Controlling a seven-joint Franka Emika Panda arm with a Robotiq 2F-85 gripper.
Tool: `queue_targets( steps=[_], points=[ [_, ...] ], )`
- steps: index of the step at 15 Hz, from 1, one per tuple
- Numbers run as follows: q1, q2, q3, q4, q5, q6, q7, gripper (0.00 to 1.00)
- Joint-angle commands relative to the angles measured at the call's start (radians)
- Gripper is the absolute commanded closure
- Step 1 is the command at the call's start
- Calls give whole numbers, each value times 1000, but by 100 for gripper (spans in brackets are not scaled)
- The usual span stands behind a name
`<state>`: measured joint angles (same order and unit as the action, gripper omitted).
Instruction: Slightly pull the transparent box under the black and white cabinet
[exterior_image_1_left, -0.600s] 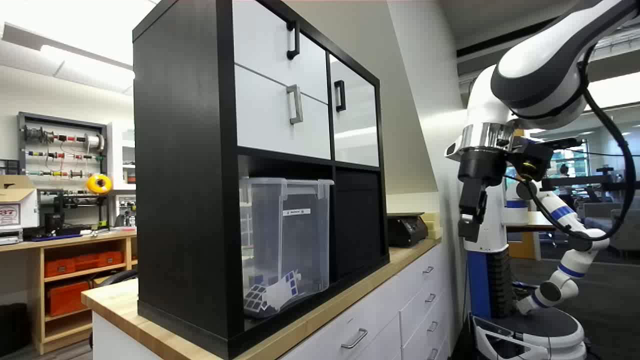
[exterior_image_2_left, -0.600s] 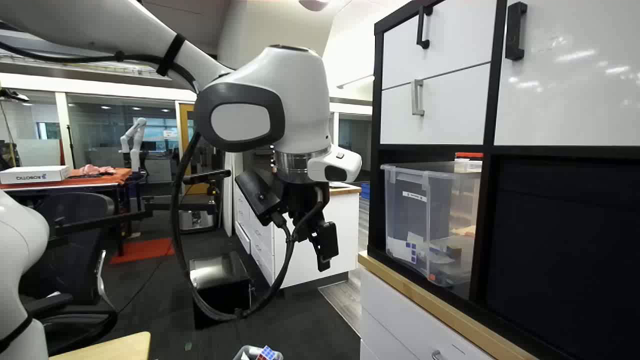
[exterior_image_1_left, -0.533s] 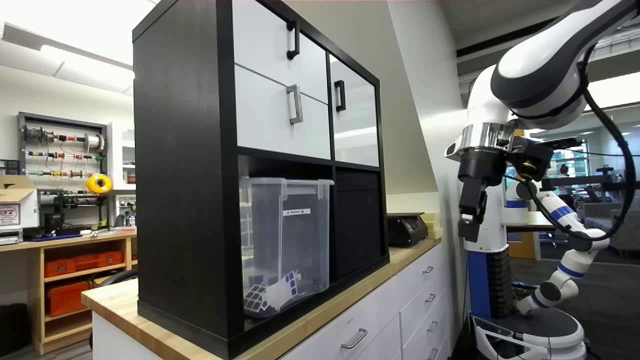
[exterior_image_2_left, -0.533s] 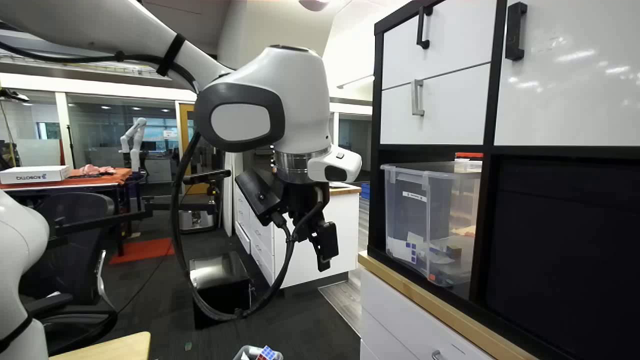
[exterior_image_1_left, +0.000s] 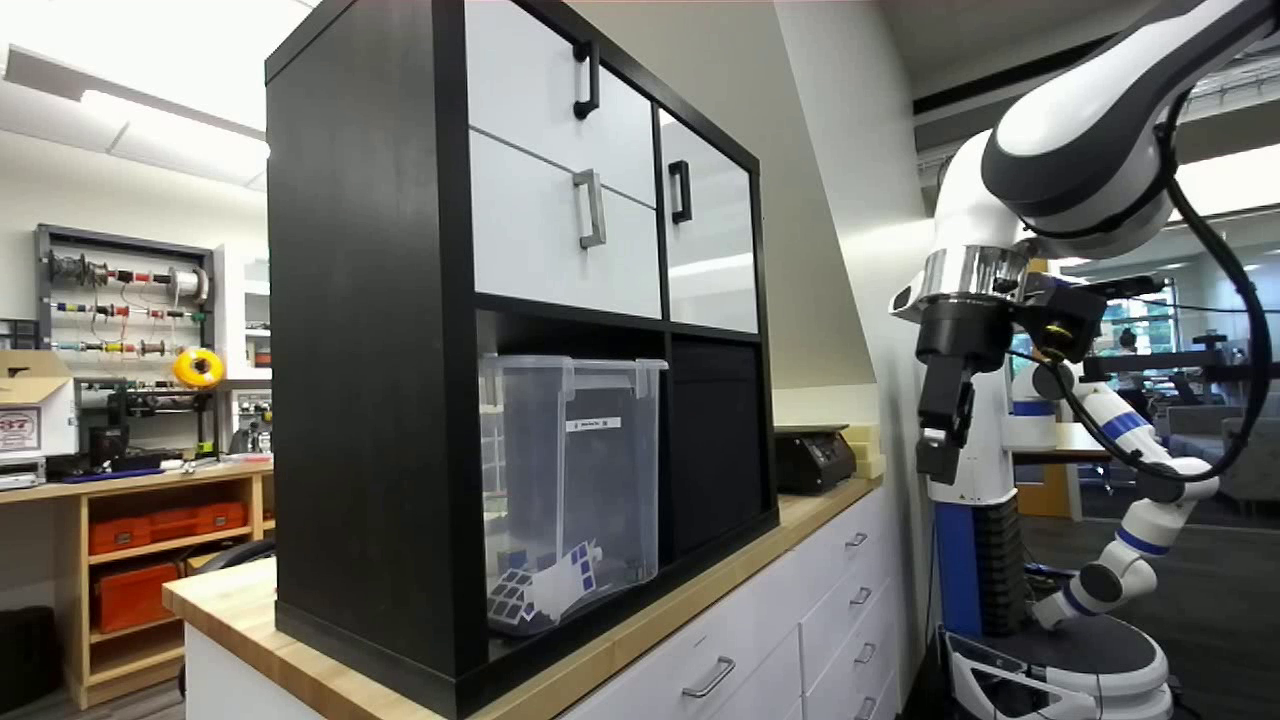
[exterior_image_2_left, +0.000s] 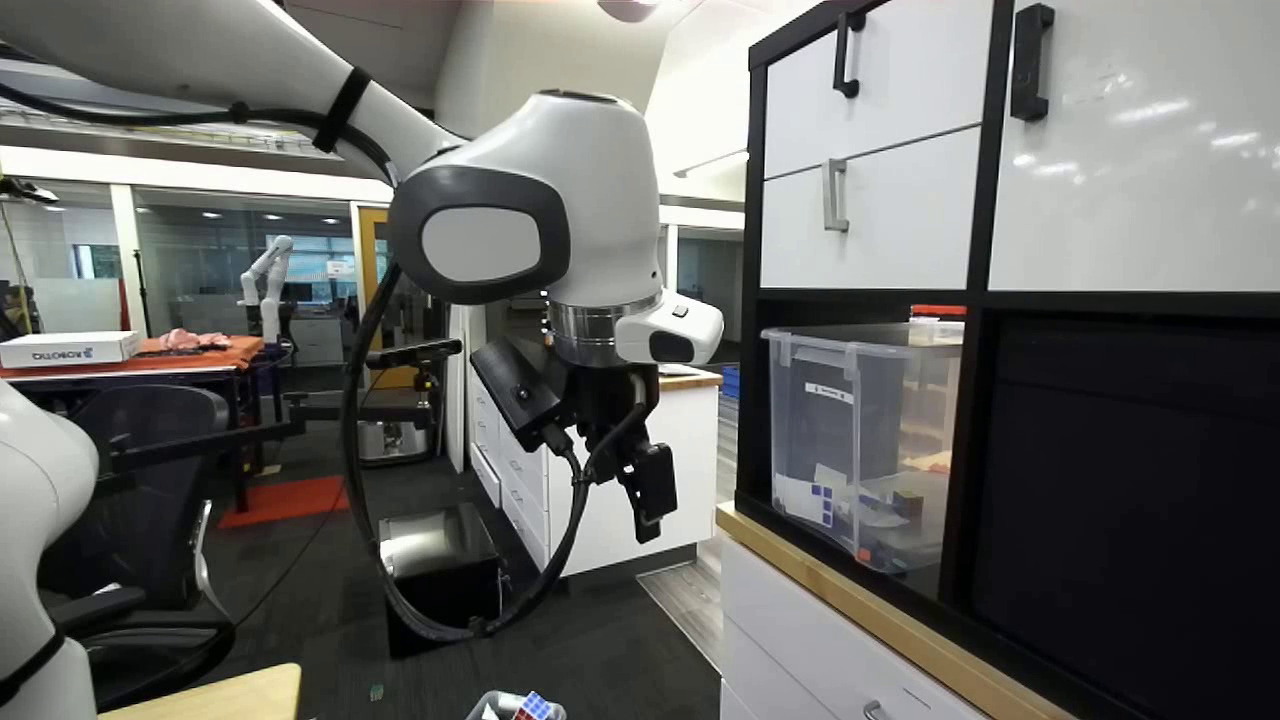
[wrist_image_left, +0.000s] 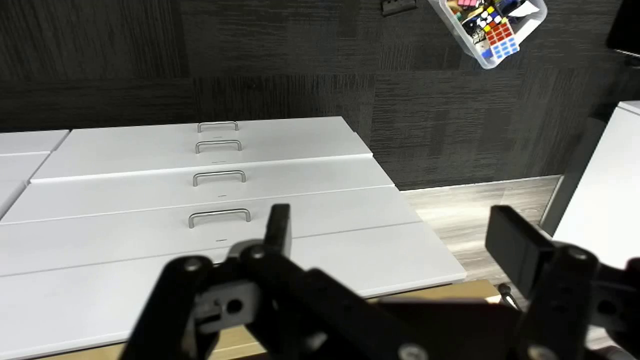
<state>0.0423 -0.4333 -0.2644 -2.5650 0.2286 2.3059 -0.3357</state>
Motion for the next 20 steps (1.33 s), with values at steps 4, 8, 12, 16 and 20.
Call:
queue_targets(
  steps=[4,8,12,16,20],
  points=[
    [-21,2,20,2,11,-4,-8,0],
    [-10,-7,57,9,-28,-18,-39,0],
    [1,-18,114,39,-110,-45,-85,0],
    [10,-25,149,81,-202,-24,-148,0],
    [34,-28,148,124,-240,8,-239,0]
  ],
)
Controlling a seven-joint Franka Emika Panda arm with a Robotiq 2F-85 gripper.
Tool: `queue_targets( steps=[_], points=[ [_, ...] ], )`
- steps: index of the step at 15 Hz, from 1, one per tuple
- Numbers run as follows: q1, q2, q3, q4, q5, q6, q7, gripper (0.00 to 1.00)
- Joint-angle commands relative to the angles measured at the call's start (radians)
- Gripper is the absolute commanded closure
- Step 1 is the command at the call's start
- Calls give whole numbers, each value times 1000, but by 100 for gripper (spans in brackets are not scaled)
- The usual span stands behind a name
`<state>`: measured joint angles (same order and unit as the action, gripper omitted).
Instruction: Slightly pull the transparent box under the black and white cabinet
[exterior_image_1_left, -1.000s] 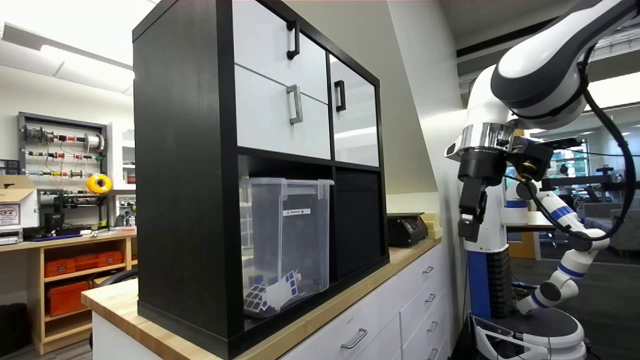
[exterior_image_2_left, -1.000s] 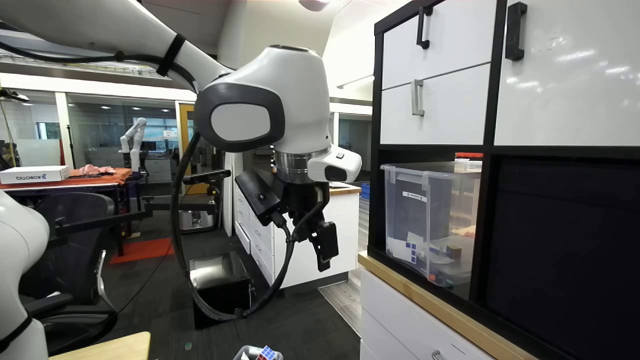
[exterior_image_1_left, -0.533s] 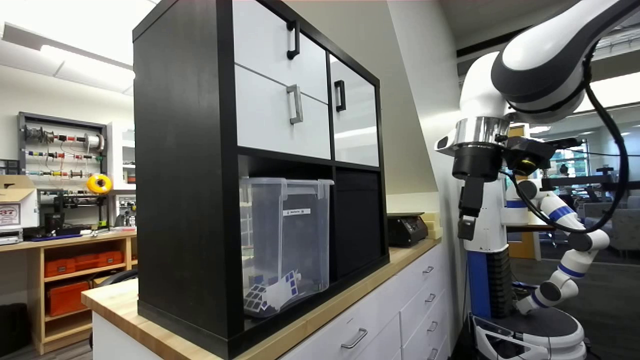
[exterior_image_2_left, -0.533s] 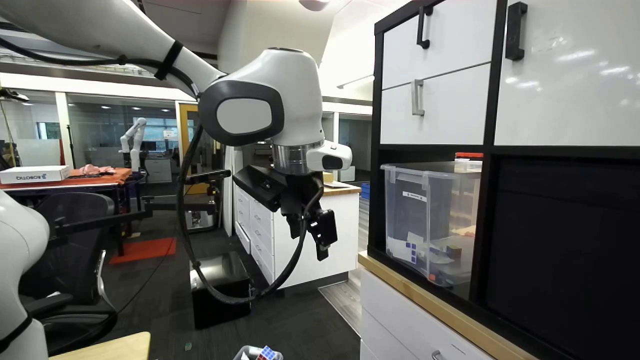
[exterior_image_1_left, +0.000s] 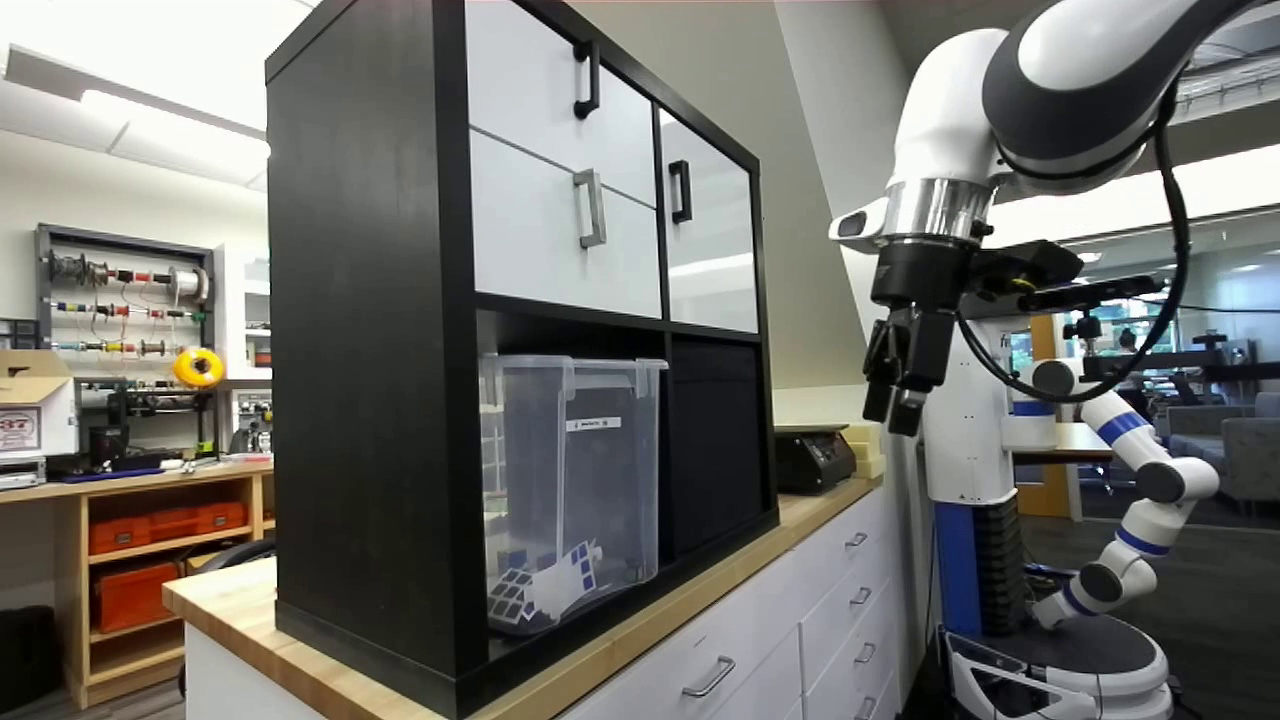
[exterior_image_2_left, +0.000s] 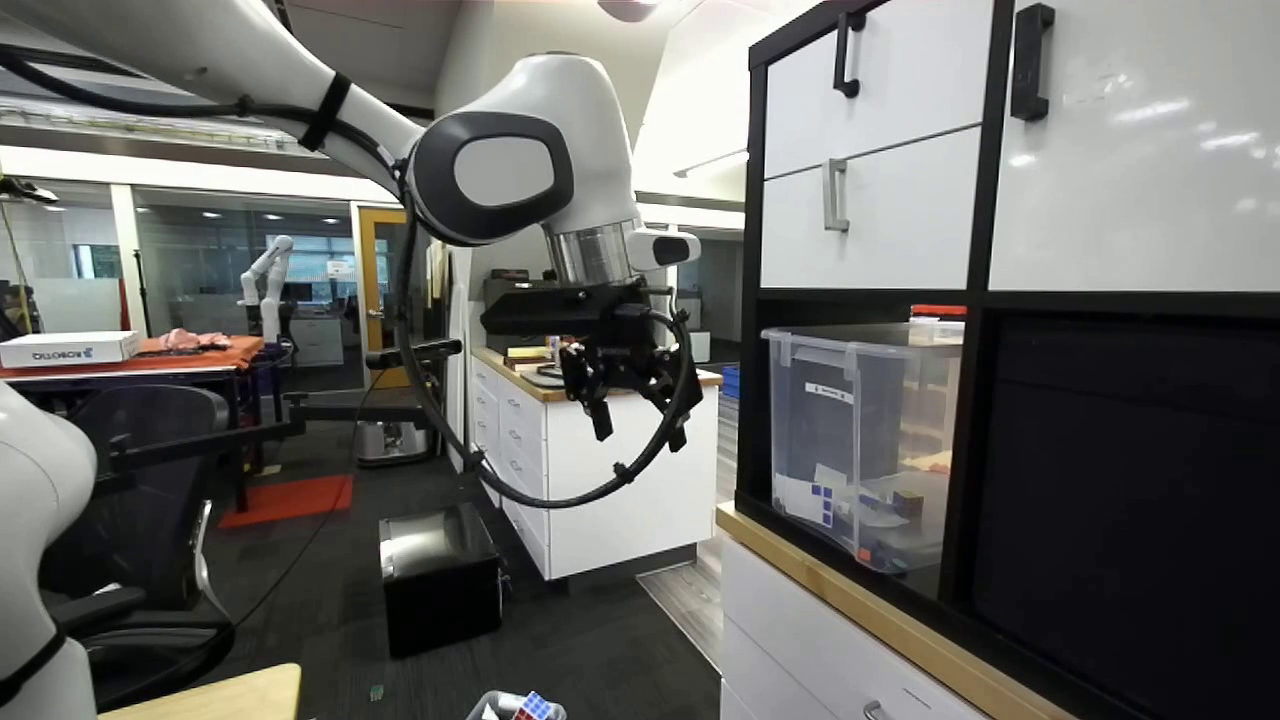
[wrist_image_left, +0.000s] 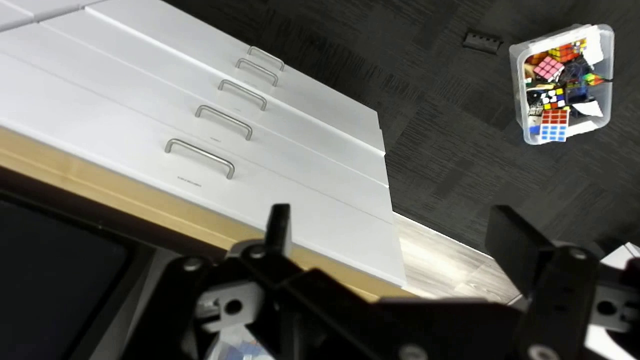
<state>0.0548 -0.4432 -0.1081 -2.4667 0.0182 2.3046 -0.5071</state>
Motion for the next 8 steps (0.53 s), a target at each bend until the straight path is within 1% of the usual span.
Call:
queue_targets(
  steps=[1,5,8],
  points=[
    [31,-16,-12,35,-31,19,-95,0],
    [49,-6,-7,59,-25,69,-176,0],
    [45,1,-3,59,-14,53,-150,0]
  ],
)
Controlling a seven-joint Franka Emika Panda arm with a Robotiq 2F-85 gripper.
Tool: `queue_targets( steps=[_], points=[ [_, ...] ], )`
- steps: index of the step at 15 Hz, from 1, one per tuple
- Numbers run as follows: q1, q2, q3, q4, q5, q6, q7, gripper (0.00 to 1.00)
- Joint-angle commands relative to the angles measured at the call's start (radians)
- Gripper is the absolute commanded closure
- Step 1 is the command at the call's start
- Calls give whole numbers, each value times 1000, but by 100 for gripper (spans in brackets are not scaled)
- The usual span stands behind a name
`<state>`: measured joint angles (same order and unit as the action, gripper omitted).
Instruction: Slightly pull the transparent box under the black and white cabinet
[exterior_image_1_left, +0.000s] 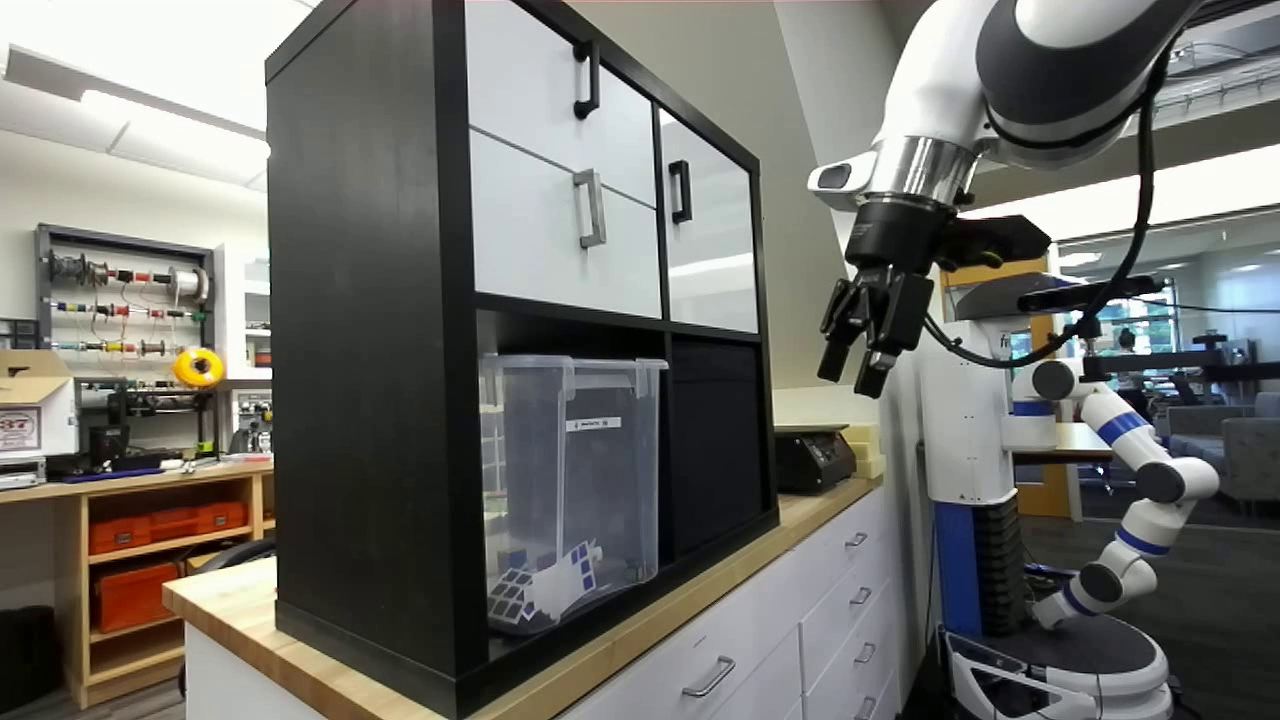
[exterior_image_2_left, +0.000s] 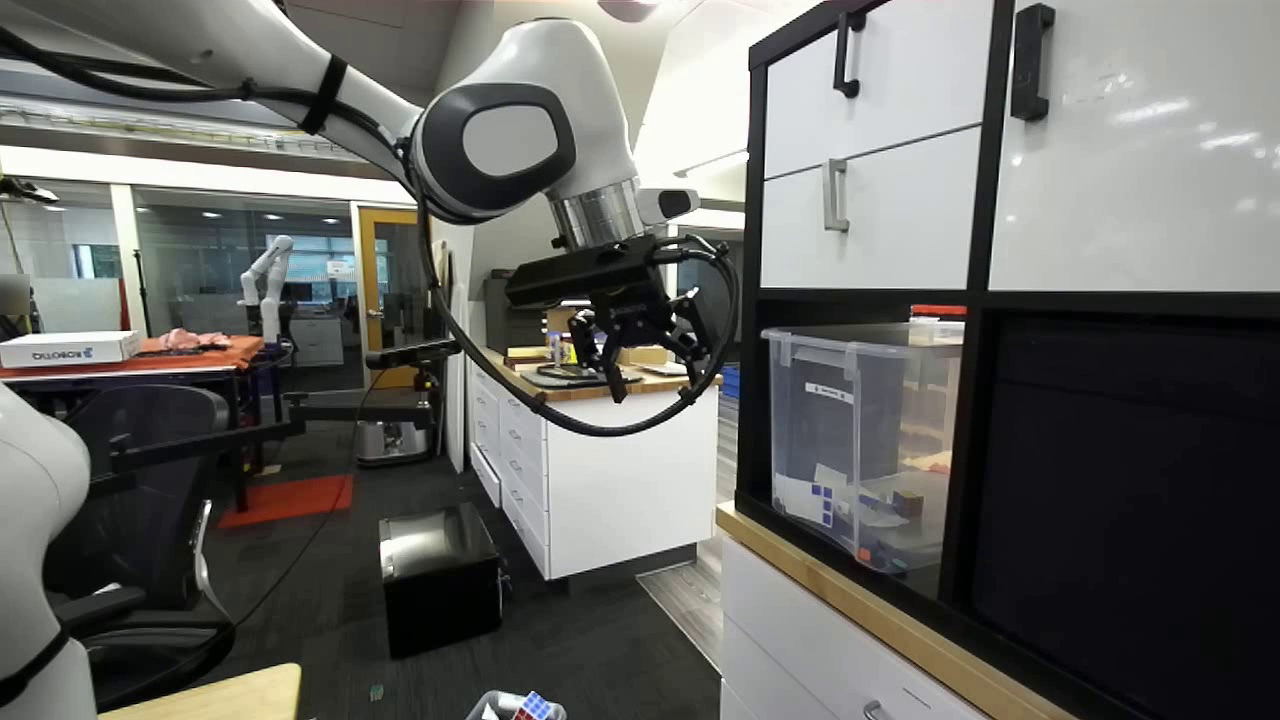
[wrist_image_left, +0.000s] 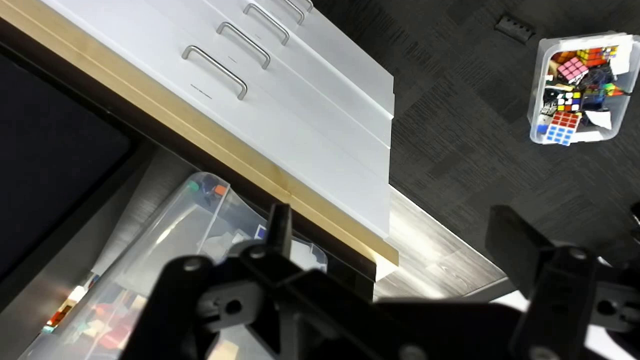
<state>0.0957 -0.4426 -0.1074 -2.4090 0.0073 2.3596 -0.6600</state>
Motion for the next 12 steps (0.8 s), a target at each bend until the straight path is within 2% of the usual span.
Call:
queue_targets(
  steps=[1,12],
  points=[
    [5,0,-3,2,-3,-1,1,0],
    [9,3,11,13,-24,23,-14,0]
  ],
)
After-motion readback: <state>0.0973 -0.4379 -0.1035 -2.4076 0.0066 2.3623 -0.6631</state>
